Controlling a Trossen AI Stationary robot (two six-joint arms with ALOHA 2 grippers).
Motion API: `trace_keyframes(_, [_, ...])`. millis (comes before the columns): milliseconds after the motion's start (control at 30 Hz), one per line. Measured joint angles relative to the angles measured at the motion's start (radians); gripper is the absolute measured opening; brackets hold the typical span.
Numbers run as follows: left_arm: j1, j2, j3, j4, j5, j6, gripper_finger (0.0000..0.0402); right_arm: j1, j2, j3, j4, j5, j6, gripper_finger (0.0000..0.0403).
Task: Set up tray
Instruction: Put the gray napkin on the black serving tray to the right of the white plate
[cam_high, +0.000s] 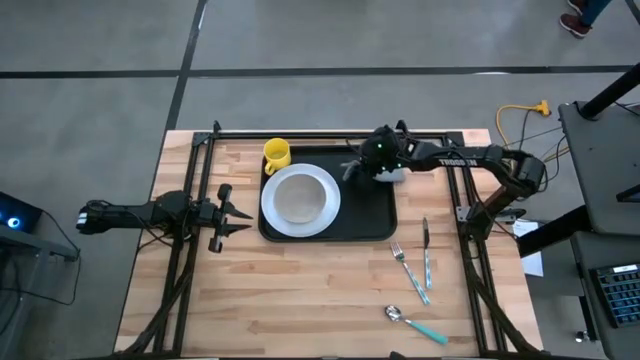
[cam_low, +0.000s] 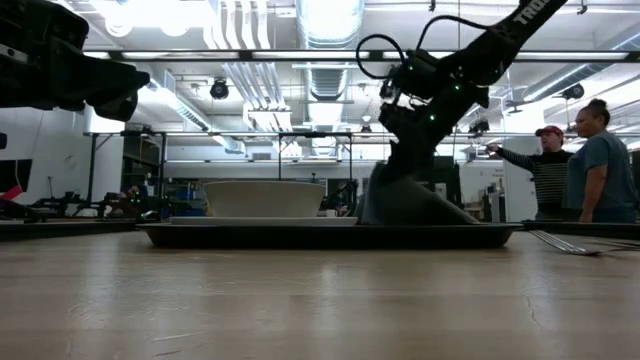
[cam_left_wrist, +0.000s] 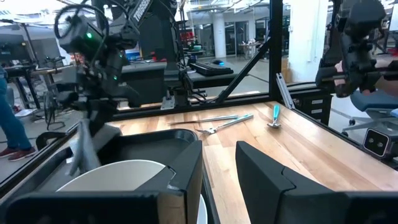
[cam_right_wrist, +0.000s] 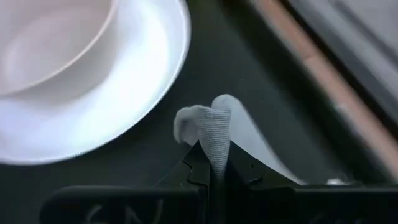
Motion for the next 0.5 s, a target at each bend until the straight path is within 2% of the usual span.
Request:
trace_keyframes(167, [0.000, 0.000, 0.000, 0.000, 0.000, 0.000, 0.0083, 0.006, 0.000, -0.056, 0.018, -0.119, -0.006, 0.0008])
trace_keyframes(367, [0.000, 0.000, 0.000, 0.000, 0.000, 0.000, 0.0083, 0.006, 0.000, -0.116, 0.049, -0.376, -0.017, 0.0008])
trace_keyframes(500, [0.000, 0.000, 0.000, 0.000, 0.000, 0.000, 0.0083, 0.010, 0.000, -0.135, 0.047, -0.482, -0.028, 0.0008])
